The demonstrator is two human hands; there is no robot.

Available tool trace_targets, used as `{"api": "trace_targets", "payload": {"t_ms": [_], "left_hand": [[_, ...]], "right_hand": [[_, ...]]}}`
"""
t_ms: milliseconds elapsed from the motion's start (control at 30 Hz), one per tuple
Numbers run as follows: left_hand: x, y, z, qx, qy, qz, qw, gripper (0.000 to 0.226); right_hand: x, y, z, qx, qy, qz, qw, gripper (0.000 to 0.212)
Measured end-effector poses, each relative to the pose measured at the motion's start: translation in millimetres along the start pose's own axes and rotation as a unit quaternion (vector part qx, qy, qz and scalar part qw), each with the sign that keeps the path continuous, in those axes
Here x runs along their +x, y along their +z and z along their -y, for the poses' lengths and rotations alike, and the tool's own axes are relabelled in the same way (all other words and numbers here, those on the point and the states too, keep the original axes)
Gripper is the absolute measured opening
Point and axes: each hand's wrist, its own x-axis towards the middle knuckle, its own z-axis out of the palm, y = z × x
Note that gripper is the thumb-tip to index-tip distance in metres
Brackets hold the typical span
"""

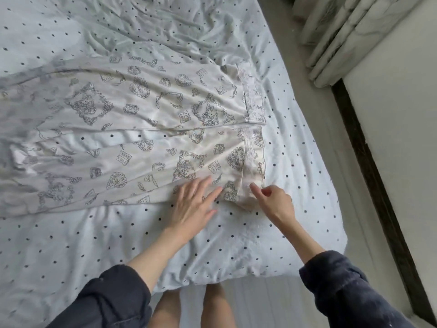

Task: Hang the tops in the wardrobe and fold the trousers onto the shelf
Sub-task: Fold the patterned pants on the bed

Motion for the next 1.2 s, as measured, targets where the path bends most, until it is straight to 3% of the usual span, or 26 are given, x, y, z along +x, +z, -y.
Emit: {"api": "trace_targets", "payload": {"t_ms": [100, 233, 333, 467, 567, 733, 867, 933, 1033, 1133, 1200], "left_hand": [[12.2, -4.3, -5.1, 0.008, -0.052, 0.025, 0.998, 0.063], [20.8, -2.5, -13.2, 0.023, -0.029, 0.016, 0.999, 0.033], [11.8, 4.4, -29.3, 0.016, -0.022, 0.049, 0.998, 0.059], [7.8, 7.5, -43.5, 0.033, -0.020, 0.043, 0.998, 0.098], [8.5, 8.2, -44.8, 0.049, -0.036, 0.076, 0.995, 0.114], [-4.6, -1.7, -55.8, 0.008, -0.033, 0.205, 0.978, 0.095], [-14.7, -8.8, -54.4, -0.022, -0.024, 0.236, 0.971, 0.084], [-17.0, -12.2, -45.0, -0.040, 0.006, 0.218, 0.975, 0.057], [-10.4, -27.3, -22.7, -0.070, 0.008, 0.094, 0.993, 0.049], [2.6, -35.4, 23.0, -0.053, -0.035, -0.054, 0.997, 0.040], [14.6, -47.1, 54.7, -0.028, -0.095, -0.077, 0.992, 0.043]], "right_hand": [[1.7, 4.2, 0.7, 0.092, 0.051, 0.049, 0.993, 0.045], [2.8, -4.7, 1.2, 0.254, 0.094, 0.107, 0.957, 0.038], [1.6, -12.5, -7.3, 0.278, 0.096, 0.097, 0.951, 0.021], [9.0, -30.1, -25.4, 0.161, 0.085, 0.053, 0.982, 0.022], [15.0, -54.7, -39.2, 0.101, 0.102, 0.021, 0.989, 0.023], [5.8, -55.7, -49.3, -0.030, 0.127, 0.061, 0.990, 0.012], [-2.9, -45.3, -38.9, -0.083, 0.140, 0.044, 0.986, 0.023], [-2.7, -45.7, -25.6, -0.085, 0.093, -0.037, 0.991, 0.038], [7.5, -42.2, 2.7, -0.118, -0.055, -0.140, 0.982, 0.043], [32.6, -26.7, 40.9, -0.174, -0.192, -0.158, 0.953, 0.037], [48.7, -19.0, 62.6, -0.228, -0.241, -0.135, 0.934, 0.036]]}}
